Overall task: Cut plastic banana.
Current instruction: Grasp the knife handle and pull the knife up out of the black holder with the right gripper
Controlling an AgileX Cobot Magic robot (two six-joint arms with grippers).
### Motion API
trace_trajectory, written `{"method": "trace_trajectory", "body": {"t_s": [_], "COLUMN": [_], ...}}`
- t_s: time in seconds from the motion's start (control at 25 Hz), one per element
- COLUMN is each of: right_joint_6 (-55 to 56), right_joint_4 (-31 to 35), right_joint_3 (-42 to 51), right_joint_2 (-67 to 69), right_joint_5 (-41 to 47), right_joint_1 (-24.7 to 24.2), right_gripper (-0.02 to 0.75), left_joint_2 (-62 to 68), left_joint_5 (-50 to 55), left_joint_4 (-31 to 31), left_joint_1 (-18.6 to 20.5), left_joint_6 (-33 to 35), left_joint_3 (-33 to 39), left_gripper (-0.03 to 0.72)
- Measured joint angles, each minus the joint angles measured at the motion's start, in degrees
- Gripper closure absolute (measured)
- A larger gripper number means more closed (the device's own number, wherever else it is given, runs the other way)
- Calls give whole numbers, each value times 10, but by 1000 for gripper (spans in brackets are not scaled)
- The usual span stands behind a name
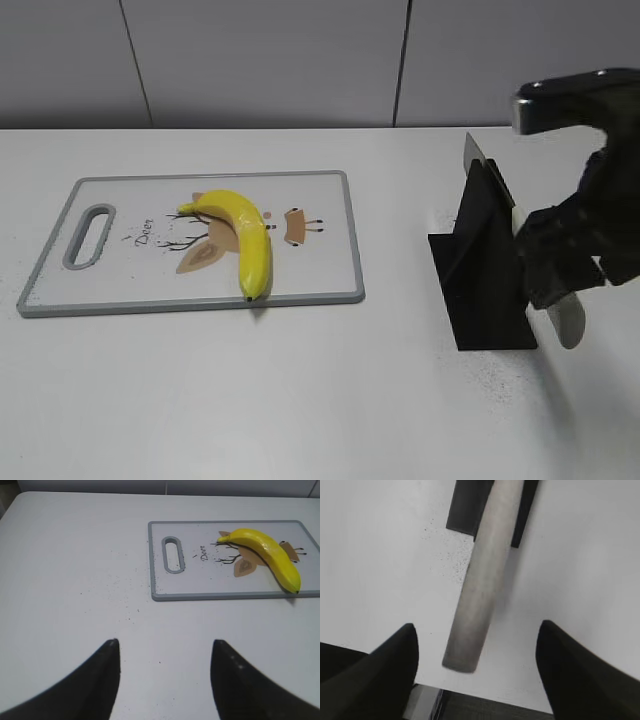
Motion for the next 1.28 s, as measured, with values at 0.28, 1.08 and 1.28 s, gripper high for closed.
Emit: {"method": "trace_trajectory", "body": {"t_s": [0.28,1.08,1.28], "right_joint_6": [15,116,120], "right_joint_4": [-4,-19,-14], "right_joint_3": [0,0,0], "right_joint_2": [88,110,66], "right_joint_5": [-46,-62,-61], "right_joint_1": [0,-1,-1], "right_gripper": [157,545,547], "left_joint_2": [0,0,0], "left_joint_5": [0,0,0], "left_joint_4": [0,0,0], "left_joint_1": [0,0,0], "left_joint_6": [0,0,0], "left_joint_3": [0,0,0], "left_gripper": [125,125,125]}}
